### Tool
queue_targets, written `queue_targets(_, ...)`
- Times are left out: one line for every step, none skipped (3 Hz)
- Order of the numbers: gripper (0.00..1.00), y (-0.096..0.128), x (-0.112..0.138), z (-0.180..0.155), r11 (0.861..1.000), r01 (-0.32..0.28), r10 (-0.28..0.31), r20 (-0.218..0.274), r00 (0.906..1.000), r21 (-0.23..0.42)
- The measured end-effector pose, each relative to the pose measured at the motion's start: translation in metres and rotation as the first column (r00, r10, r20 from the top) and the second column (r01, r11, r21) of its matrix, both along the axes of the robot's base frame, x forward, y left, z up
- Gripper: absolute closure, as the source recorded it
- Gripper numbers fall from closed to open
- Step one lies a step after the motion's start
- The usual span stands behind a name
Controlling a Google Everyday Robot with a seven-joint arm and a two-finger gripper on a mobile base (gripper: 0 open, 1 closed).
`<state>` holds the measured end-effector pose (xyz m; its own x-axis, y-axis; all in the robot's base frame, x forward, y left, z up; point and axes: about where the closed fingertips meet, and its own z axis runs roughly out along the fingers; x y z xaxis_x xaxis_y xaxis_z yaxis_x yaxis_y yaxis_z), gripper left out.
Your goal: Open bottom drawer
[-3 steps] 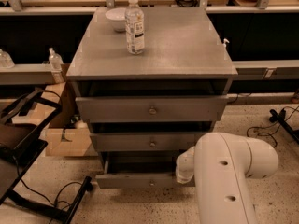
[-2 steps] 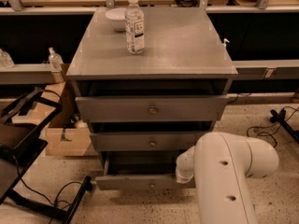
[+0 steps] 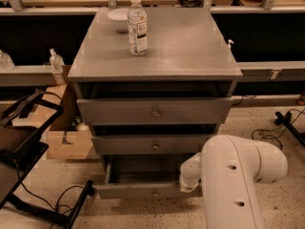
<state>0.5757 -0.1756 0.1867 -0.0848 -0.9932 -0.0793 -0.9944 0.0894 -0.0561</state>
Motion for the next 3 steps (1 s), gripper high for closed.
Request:
queue_targets(1.00,0.0000,0.0000,0.0014,1.000,0.000,0.000,0.000,1.0000,0.000)
queue_targets(1.00,0.0000,-0.0001,0.0014,1.000,0.000,0.000,0.000,1.0000,0.000)
queue_targets(1.00,0.0010,-0.0070,0.0006,1.000,-0.001,0.001,-0.012,0.9999,0.000)
